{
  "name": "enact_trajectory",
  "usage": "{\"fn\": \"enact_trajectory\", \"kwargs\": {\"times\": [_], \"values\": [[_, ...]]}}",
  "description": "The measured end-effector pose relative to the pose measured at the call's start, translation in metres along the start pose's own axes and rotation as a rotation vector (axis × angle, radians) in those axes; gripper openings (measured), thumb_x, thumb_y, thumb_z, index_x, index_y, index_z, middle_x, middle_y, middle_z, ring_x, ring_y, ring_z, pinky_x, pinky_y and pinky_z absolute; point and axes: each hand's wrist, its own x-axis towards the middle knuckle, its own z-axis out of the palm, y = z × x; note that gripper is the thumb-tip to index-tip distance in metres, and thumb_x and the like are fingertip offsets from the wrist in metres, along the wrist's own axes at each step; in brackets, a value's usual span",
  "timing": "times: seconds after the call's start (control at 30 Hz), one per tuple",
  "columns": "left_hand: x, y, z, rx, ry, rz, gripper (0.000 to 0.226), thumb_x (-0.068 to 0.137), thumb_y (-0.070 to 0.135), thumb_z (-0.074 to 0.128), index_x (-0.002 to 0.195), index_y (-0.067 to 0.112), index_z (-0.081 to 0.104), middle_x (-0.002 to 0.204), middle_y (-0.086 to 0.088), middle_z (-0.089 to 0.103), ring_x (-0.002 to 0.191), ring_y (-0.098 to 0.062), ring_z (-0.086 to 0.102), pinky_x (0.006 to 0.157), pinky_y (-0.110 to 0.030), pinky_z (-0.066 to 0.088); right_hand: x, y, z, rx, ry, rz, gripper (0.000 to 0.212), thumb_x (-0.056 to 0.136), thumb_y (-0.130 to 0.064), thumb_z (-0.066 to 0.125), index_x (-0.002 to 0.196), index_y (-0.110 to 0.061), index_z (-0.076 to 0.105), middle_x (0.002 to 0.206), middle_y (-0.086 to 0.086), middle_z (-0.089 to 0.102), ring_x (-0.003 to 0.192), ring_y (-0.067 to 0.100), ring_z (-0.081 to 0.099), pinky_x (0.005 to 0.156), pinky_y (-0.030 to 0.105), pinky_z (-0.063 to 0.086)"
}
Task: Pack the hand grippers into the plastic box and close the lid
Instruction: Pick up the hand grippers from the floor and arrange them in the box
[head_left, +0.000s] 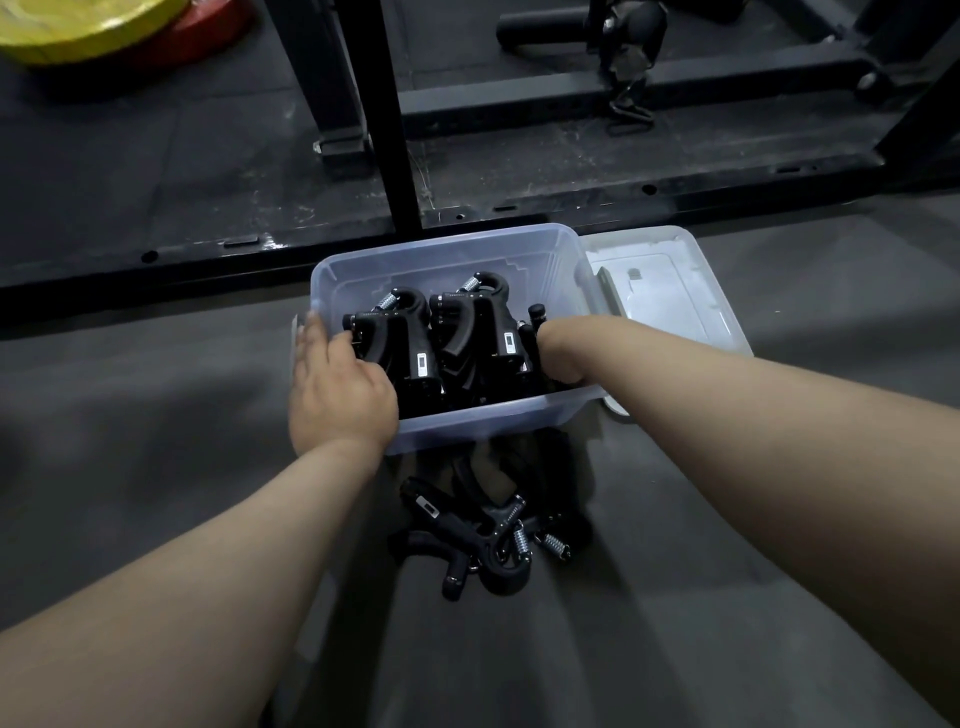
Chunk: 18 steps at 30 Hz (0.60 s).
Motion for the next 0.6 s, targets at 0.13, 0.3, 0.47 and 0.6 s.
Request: {"fn": "enact_trajectory", "kwargs": {"times": [0.13, 0.3, 0.47, 0.6], "values": [[0.001, -0.001, 0.001, -0.004, 0.004, 0.002, 0.044, 0.094, 0.016, 0.037, 0.135, 0.01, 0.05, 0.163, -0.004, 0.016, 0.151, -0.017, 0.009, 0.122, -0.036, 0.014, -0.004, -0.005, 0.002, 0.014, -0.067, 0.061, 0.041, 0.097, -0.013, 0.045, 0.138, -0.006, 0.047, 0.139, 0.015, 0.051, 0.126, 0.03, 0.051, 0.104, 0.034, 0.04], [0.001, -0.003, 0.003, -0.009, 0.007, 0.005, 0.044, 0.093, 0.017, 0.038, 0.134, 0.011, 0.051, 0.163, -0.004, 0.016, 0.151, -0.017, 0.008, 0.122, -0.034, 0.012, -0.004, -0.01, 0.002, -0.007, -0.018, 0.08, 0.044, 0.097, -0.016, 0.044, 0.141, -0.008, 0.045, 0.141, 0.012, 0.049, 0.126, 0.028, 0.051, 0.104, 0.034, 0.043], [0.001, -0.003, 0.003, -0.012, 0.014, 0.011, 0.043, 0.093, 0.017, 0.038, 0.133, 0.011, 0.052, 0.163, -0.004, 0.016, 0.151, -0.017, 0.008, 0.122, -0.035, 0.013, -0.009, -0.009, -0.002, 0.046, -0.048, 0.076, 0.049, 0.1, -0.015, 0.034, 0.149, -0.007, 0.033, 0.149, 0.011, 0.04, 0.134, 0.029, 0.043, 0.104, 0.037, 0.038], [0.001, -0.003, 0.003, -0.019, 0.02, 0.012, 0.042, 0.092, 0.015, 0.038, 0.132, 0.009, 0.052, 0.162, -0.006, 0.018, 0.151, -0.019, 0.01, 0.122, -0.035, 0.013, -0.008, -0.002, 0.001, 0.192, -0.021, 0.049, 0.036, 0.095, -0.015, 0.046, 0.128, -0.006, 0.057, 0.129, 0.015, 0.058, 0.121, 0.033, 0.054, 0.096, 0.039, 0.045]]}}
